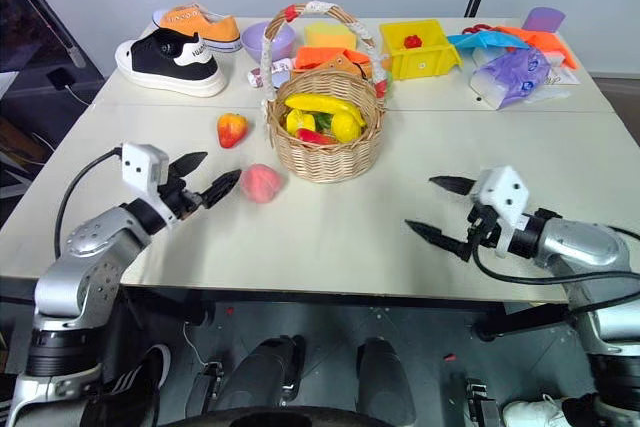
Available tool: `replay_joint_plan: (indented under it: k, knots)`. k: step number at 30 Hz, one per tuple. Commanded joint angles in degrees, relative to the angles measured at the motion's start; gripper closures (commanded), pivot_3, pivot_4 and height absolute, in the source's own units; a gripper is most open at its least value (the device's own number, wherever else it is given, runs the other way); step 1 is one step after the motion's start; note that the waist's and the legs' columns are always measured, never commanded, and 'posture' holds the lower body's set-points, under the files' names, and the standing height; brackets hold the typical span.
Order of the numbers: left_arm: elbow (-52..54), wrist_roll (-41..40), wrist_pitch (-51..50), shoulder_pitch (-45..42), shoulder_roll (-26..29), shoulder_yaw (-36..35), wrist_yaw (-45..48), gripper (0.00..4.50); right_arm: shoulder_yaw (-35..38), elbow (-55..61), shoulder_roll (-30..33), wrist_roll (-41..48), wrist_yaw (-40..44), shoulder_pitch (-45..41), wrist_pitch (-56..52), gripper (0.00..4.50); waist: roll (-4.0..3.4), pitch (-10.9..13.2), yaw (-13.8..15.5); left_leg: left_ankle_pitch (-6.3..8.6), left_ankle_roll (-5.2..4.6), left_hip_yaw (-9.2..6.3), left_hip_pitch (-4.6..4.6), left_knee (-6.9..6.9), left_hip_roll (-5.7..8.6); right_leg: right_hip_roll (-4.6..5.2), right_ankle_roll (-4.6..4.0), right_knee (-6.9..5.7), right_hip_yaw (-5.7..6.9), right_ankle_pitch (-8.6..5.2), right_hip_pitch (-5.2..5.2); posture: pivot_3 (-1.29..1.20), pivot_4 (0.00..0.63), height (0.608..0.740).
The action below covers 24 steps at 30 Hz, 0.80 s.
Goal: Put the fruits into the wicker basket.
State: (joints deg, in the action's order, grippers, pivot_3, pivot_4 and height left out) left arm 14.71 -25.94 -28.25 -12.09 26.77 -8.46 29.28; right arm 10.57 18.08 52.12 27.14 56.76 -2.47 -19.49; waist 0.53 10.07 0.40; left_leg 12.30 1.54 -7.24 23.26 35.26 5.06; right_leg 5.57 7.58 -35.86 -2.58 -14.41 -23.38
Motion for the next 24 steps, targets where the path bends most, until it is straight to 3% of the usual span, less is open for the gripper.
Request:
replay_joint_plan:
  k: [1, 11, 24]
  knots:
    - [0.6, 1.1, -1.0, -1.6, -0.6, 2.1, -1.0, 0.15, -2.2, 4.0, 1.4, 1.1, 1.4, -3.5, -3.4, 0.06, 0.01, 0.0, 0.0, 0.00, 0.00, 0.00, 0.00, -0.02, 0.00, 0.00, -0.01, -0.01, 0.00, -0.01, -0.01, 0.00, 0.150, 0.740]
    - [-2.4, 7.0, -2.4, -4.9, -1.8, 9.8, -1.5, 0.15, -7.4, 4.5, -1.0, 0.1, 0.8, -10.6, -6.4, 0.06, 0.05, 0.0, 0.3, 0.01, -0.02, -0.03, 0.10, 0.00, 0.03, 0.02, 0.02, 0.20, 0.05, 0.02, 0.01, 0.00, 0.150, 0.740]
    - [-8.9, 13.4, -1.1, -8.7, -6.6, 12.9, -4.7, 0.15, -9.1, 3.4, -5.0, -0.8, -1.3, -12.3, -5.7, 0.06, 0.05, 0.0, 0.3, 0.01, -0.02, -0.04, 0.11, 0.01, 0.03, 0.01, 0.03, 0.23, 0.05, 0.03, 0.01, 0.00, 0.150, 0.740]
